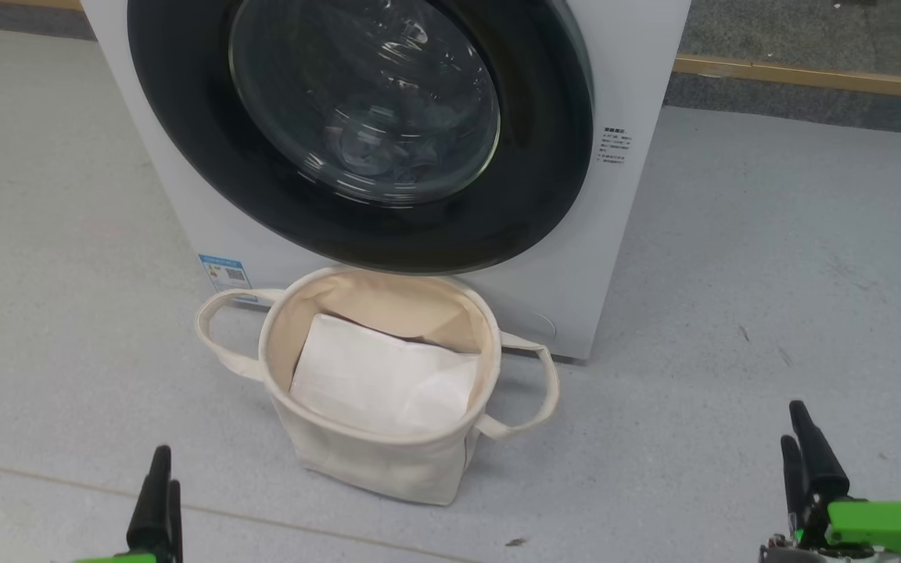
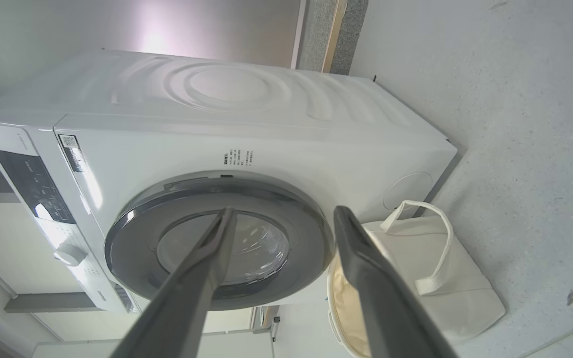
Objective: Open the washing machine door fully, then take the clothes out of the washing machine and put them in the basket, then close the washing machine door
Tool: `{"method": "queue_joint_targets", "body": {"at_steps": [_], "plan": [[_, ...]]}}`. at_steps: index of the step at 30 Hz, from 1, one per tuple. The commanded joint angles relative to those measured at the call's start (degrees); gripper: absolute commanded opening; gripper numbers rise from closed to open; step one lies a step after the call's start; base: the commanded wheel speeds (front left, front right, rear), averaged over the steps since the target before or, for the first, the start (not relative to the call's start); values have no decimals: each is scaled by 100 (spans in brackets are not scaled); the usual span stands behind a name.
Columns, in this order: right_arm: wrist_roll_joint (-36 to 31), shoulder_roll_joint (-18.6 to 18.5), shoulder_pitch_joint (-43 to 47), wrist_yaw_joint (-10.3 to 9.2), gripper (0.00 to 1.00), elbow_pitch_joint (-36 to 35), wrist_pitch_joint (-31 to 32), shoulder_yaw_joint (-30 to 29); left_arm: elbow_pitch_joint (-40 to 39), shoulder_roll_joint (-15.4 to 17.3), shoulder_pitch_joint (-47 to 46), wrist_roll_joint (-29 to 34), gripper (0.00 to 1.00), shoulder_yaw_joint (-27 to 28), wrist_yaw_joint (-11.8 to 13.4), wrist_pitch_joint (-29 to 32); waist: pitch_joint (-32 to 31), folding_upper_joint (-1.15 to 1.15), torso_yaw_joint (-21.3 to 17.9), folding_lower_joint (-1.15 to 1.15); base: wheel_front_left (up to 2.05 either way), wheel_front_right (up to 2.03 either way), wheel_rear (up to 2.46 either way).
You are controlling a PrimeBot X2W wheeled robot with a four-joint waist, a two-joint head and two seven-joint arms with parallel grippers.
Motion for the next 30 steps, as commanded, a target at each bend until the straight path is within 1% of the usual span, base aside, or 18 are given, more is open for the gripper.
{"method": "queue_joint_targets", "body": {"at_steps": [1, 9, 17, 18, 22, 26, 28, 30], "plan": [[-136, -34, -299, 0, 100, -235, -60, 20, -257, 40, -303, 145, 100, 104, 26, -62, -5, 0, -1, -1, 0, 0, 0], [-928, -38, -471, 0, 100, -475, -194, 62, -639, 43, -365, 745, 100, 158, 156, -196, -17, 0, 1, -1, 0, 0, 0], [-1575, -41, -634, 0, 100, -682, -328, 135, -1094, 46, -428, 1724, 100, 37, 242, -330, 5, 0, 17, -1, 0, 0, 0], [-1575, -41, -634, 0, 100, -682, -328, 135, -1094, 46, -428, 1724, 100, 37, 242, -330, 5, 0, 17, -1, 0, 0, 0], [-2011, -43, -710, 0, 100, -732, -395, 201, -1268, 47, -452, 2283, 100, -54, 278, -396, 17, 0, 22, -1, 0, 0, 0], [-2423, -45, -783, 0, 100, -743, -462, 288, -1392, 49, -475, 2705, 100, -159, 316, -463, 24, 0, 27, -1, 0, 0, 0], [-2663, -46, -816, 0, 100, -733, -495, 347, -1412, 50, -475, 2861, 100, -223, 295, -497, 28, 0, 31, -1, 0, 0, 0], [-2908, -46, -854, 0, 100, -726, -529, 400, -1404, 74, -471, 3164, 100, -281, 262, -531, 30, 0, 33, -1, 0, 0, 0]]}}
